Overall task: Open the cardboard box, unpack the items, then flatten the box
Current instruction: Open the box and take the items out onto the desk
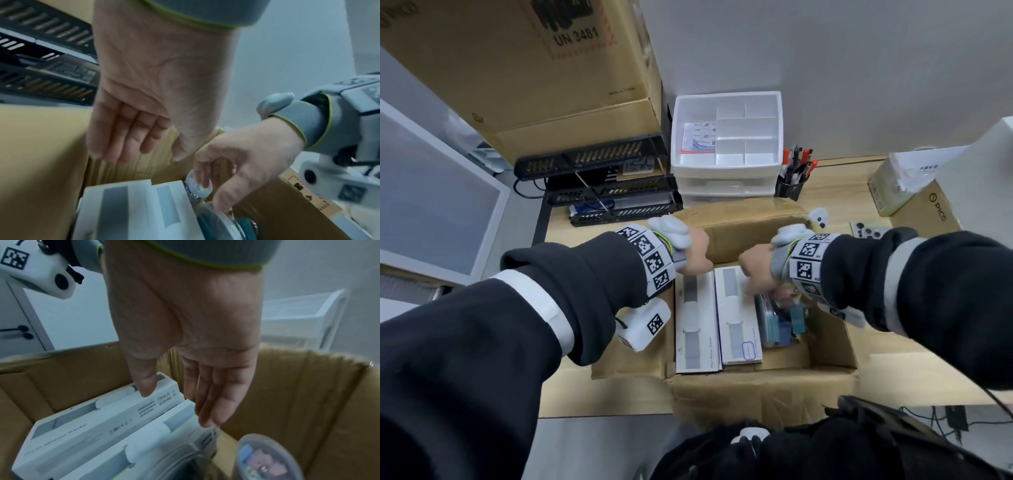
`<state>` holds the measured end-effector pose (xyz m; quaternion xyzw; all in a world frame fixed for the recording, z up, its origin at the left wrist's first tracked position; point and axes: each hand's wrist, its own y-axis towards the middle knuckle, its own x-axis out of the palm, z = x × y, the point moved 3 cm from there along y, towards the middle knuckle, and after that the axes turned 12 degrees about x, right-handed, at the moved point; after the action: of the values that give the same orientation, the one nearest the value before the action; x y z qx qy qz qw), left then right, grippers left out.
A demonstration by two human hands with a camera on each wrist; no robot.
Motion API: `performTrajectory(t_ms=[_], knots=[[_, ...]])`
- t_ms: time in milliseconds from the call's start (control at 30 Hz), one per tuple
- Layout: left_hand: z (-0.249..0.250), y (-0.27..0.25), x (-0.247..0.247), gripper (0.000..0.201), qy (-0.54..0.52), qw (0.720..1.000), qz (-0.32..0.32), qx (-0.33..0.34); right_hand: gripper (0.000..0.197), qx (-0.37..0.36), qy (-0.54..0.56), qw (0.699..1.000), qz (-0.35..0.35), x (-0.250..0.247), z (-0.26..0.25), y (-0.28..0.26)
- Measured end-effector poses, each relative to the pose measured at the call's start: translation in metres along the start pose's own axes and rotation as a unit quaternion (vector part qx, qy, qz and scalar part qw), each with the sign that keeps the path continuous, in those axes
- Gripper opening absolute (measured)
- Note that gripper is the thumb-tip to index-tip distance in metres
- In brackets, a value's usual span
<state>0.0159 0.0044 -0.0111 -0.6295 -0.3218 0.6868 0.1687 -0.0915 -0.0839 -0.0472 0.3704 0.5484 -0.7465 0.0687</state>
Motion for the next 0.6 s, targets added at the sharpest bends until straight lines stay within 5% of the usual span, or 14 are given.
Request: performTrajectory(t_ms=[200, 333, 467, 600], knots=[[0.003, 0.001, 0.035, 0.026, 0.066, 0.992, -0.074, 0.082, 0.061, -0.057, 0.093, 0.993, 0.032, 0.005, -0.039, 0.031], [-0.005, -0.004, 0.052, 0.058, 0.175, 0.977, 0.027, 0.121, 0.072, -0.080, 0.081, 0.994, 0.002, 0.001, -0.058, 0.052], [-0.019, -0.017, 0.064, 0.047, 0.093, 0.961, 0.161, 0.203, 0.094, -0.090, 0.105, 0.990, -0.038, 0.005, -0.068, 0.074], [-0.026, -0.019, 0.073, 0.039, 0.084, 0.952, 0.206, 0.212, 0.110, -0.083, 0.101, 0.989, -0.063, 0.010, -0.075, 0.094]])
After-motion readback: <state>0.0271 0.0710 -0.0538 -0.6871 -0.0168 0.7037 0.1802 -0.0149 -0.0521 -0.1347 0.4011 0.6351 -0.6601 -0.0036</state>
